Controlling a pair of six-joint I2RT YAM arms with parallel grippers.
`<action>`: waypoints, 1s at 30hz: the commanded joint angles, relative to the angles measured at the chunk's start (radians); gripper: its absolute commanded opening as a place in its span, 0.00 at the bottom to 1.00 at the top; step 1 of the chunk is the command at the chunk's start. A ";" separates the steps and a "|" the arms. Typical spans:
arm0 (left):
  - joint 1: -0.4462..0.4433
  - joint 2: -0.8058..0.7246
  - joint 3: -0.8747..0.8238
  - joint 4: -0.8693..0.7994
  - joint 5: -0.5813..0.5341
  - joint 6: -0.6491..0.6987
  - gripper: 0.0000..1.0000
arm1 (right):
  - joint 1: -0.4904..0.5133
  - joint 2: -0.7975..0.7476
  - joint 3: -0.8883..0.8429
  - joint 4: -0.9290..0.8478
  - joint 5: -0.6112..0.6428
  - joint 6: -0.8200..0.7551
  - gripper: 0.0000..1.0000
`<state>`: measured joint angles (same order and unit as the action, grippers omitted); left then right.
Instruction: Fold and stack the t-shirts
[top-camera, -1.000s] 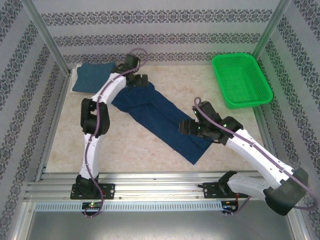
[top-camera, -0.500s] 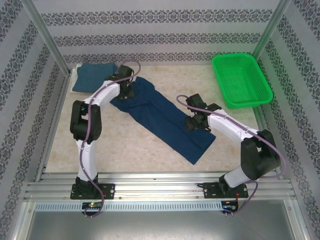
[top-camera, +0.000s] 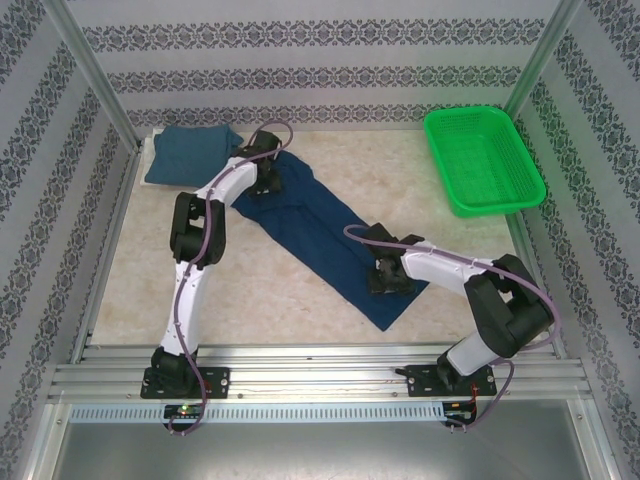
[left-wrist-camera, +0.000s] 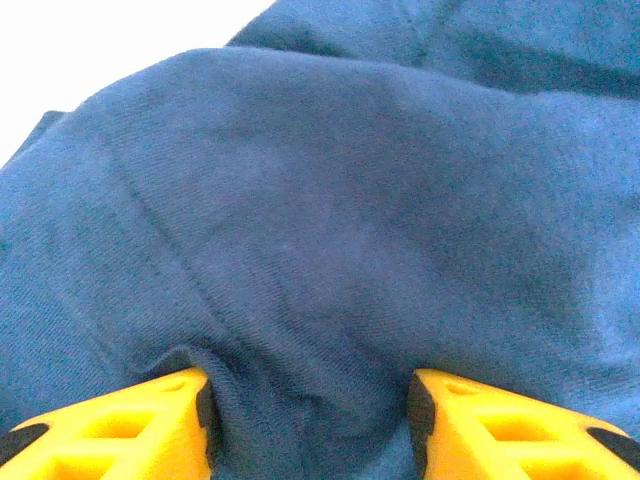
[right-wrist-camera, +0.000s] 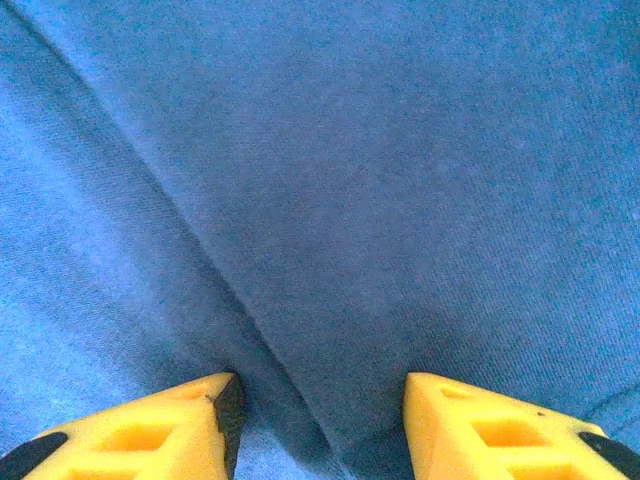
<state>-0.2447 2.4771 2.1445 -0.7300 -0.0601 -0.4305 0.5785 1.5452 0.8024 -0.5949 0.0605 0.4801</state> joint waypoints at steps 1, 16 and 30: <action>-0.011 0.108 0.133 -0.125 0.025 0.016 0.54 | 0.066 -0.006 -0.053 0.040 -0.072 0.122 0.48; -0.054 0.301 0.463 -0.009 0.270 0.006 0.74 | 0.330 0.104 0.045 0.265 -0.273 0.373 0.50; 0.064 -0.087 0.409 0.020 0.312 -0.025 1.00 | 0.153 -0.134 0.311 0.008 -0.115 0.080 0.65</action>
<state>-0.2035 2.5805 2.5698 -0.7139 0.2539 -0.4763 0.8108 1.4120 1.0580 -0.5205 -0.1295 0.6960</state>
